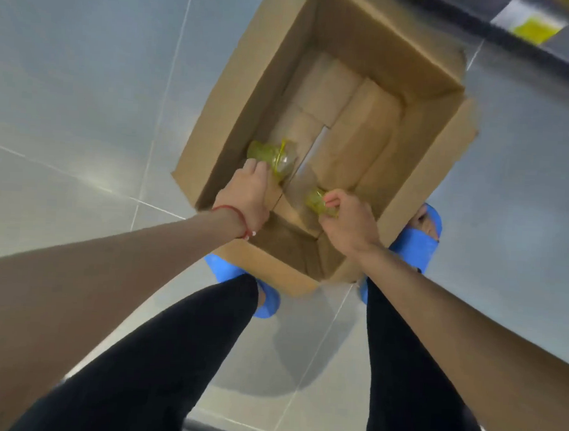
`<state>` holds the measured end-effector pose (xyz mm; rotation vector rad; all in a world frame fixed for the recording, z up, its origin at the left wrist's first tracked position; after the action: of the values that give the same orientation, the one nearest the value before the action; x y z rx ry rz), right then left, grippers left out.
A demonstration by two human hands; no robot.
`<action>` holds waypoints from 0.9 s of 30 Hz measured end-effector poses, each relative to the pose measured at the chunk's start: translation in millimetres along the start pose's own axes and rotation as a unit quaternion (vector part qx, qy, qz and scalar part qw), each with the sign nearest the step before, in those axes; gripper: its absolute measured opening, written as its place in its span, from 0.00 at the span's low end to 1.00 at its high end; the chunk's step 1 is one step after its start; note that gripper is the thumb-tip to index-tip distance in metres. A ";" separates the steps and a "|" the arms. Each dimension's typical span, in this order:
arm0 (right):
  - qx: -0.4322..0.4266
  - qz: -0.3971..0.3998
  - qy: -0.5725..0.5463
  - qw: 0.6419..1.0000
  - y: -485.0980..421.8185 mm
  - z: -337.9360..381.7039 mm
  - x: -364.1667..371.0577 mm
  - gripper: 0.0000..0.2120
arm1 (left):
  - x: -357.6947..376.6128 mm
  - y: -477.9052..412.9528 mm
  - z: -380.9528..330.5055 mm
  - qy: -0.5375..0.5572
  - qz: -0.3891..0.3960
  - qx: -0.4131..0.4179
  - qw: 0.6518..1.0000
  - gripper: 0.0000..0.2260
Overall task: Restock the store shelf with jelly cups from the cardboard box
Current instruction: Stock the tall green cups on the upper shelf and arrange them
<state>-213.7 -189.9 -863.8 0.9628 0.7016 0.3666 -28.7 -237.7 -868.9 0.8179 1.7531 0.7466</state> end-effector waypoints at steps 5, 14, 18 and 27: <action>-0.004 -0.023 0.198 0.980 -65.4 -10.9 28.4 0.31 | 22.1 -75.1 11.0 -0.074 -0.023 -0.007 0.997 0.27; 0.002 0.020 0.386 0.922 -120.8 -32.1 54.5 0.27 | 12.9 -150.1 20.2 -0.002 -0.112 0.057 0.992 0.22; -0.008 0.005 0.291 0.957 -103.0 -29.7 36.3 0.23 | 4.2 -134.9 24.3 0.040 -0.098 0.008 0.994 0.22; 0.035 0.052 -0.111 0.992 -6.1 -3.9 -59.5 0.36 | -41.4 -1.6 -31.3 0.251 -0.175 -0.037 0.951 0.27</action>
<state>-259.6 -224.9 -847.9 1.0905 0.4657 0.3211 -48.4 -275.5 -839.1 0.2542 2.2288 0.8147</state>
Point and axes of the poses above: each hand's wrist, its own y-axis away from the middle knuckle, its own x-axis out of the palm, z = x × y, the point moved 8 cm from there along -y, towards the middle knuckle, and after that the axes turned 3 degrees about z, right-handed, at the moved point
